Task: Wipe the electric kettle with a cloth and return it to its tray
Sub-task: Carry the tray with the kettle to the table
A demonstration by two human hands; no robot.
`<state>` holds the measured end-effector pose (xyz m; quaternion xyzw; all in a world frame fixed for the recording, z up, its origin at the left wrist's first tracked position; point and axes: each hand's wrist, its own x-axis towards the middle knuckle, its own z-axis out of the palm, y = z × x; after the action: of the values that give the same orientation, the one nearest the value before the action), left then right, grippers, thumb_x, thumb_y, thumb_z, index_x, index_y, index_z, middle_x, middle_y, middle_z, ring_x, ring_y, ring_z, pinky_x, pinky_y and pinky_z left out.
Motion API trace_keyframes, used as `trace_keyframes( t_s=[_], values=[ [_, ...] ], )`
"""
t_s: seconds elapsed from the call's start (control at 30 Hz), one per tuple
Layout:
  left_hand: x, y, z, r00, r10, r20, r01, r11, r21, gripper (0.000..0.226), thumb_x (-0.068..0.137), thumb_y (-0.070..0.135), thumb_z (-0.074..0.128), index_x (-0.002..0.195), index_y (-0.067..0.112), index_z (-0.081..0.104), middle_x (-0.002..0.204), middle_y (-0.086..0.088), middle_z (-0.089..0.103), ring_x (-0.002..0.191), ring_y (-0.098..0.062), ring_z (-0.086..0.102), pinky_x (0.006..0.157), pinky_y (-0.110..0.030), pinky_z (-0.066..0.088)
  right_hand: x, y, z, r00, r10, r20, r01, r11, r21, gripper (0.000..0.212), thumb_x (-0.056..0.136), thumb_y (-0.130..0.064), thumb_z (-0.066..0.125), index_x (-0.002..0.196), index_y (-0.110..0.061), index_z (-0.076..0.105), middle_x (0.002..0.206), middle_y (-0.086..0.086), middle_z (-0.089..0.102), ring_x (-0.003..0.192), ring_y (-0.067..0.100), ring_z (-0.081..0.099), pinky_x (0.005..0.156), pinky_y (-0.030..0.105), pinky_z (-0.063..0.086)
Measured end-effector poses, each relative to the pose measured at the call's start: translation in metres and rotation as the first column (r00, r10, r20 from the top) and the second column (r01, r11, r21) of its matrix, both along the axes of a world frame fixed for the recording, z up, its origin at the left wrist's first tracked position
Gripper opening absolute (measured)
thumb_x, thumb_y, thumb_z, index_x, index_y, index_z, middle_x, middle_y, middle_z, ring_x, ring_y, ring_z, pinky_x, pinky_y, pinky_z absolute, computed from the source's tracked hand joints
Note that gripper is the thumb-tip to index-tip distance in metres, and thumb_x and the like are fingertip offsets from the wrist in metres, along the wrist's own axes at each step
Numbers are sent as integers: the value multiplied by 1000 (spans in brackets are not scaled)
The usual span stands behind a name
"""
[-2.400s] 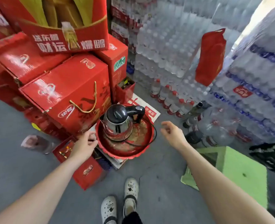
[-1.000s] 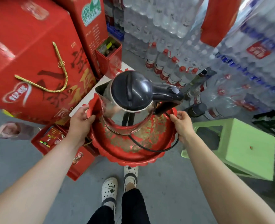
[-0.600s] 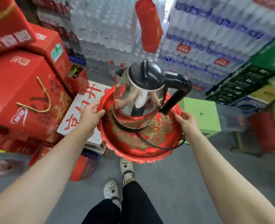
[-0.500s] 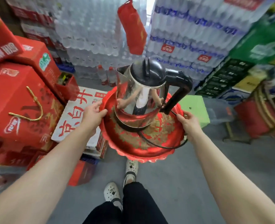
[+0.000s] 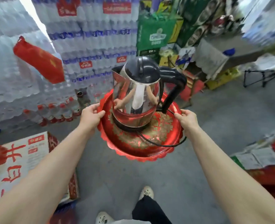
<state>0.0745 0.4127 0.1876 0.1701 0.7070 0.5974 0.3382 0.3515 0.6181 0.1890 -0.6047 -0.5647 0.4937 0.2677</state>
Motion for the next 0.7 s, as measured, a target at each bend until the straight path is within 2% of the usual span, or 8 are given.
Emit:
trace_keyframes(
  t_s=[0.07, 0.2, 0.27, 0.33, 0.5, 0.57, 0.63, 0.7],
  values=[
    [16, 40, 6, 999, -28, 15, 28, 1000, 3, 38, 90, -13, 52, 126, 1, 55, 78, 6, 70, 58, 5, 64, 62, -14, 54, 26, 28, 6, 999, -46, -15, 46, 999, -2, 25, 88, -4, 66, 114, -2, 66, 95, 10, 71, 78, 23, 68, 82, 42, 59],
    [53, 126, 16, 996, -87, 11, 87, 996, 16, 39, 90, -11, 52, 128, -3, 54, 96, -11, 66, 69, -7, 65, 79, -27, 55, 80, 91, 18, 994, -106, -31, 106, 994, -3, 20, 89, -6, 66, 109, -4, 65, 87, 7, 73, 73, 22, 68, 80, 43, 60],
    [73, 171, 21, 991, -133, 10, 133, 991, 19, 32, 92, -9, 52, 120, 7, 56, 92, -7, 66, 62, -3, 66, 67, -22, 57, 107, 127, 23, 990, -140, -29, 141, 990, 8, 25, 89, -9, 67, 114, -3, 65, 93, 9, 74, 78, 25, 71, 82, 45, 61],
    [93, 211, 28, 988, -153, 5, 153, 988, 31, 37, 93, -7, 53, 122, 16, 53, 85, 1, 65, 55, 3, 65, 54, -16, 55, 130, 160, 26, 986, -168, -21, 168, 986, 16, 30, 89, -12, 68, 119, -4, 65, 102, 12, 75, 86, 27, 73, 84, 47, 61],
    [129, 311, 35, 974, -228, -1, 228, 974, 22, 38, 93, -6, 54, 130, 1, 54, 89, 2, 67, 75, -11, 63, 63, -23, 55, 178, 237, 29, 967, -255, 4, 255, 967, -2, 30, 88, -15, 70, 118, -8, 67, 102, 11, 75, 87, 30, 74, 84, 49, 61],
    [140, 355, 35, 966, -259, -1, 259, 966, 26, 35, 93, -5, 54, 127, 2, 58, 89, 2, 67, 75, -11, 63, 61, -20, 57, 192, 271, 27, 956, -293, -1, 293, 956, -3, 32, 86, -15, 71, 117, -8, 68, 101, 11, 75, 87, 30, 74, 85, 50, 60],
    [149, 400, 36, 960, -281, -12, 282, 959, 36, 33, 93, -6, 54, 120, 11, 58, 87, 3, 66, 68, -6, 64, 58, -16, 56, 202, 304, 27, 949, -316, -1, 316, 949, 3, 30, 85, -12, 70, 115, -7, 68, 98, 11, 75, 88, 31, 74, 86, 50, 60],
    [155, 450, 32, 950, -310, -19, 311, 950, 35, 34, 92, -7, 54, 119, 14, 57, 86, 2, 66, 63, -2, 66, 61, -19, 57, 210, 340, 28, 940, -341, 1, 341, 940, 5, 28, 87, -11, 69, 114, -7, 68, 98, 12, 75, 90, 32, 73, 86, 50, 59]
  ],
)
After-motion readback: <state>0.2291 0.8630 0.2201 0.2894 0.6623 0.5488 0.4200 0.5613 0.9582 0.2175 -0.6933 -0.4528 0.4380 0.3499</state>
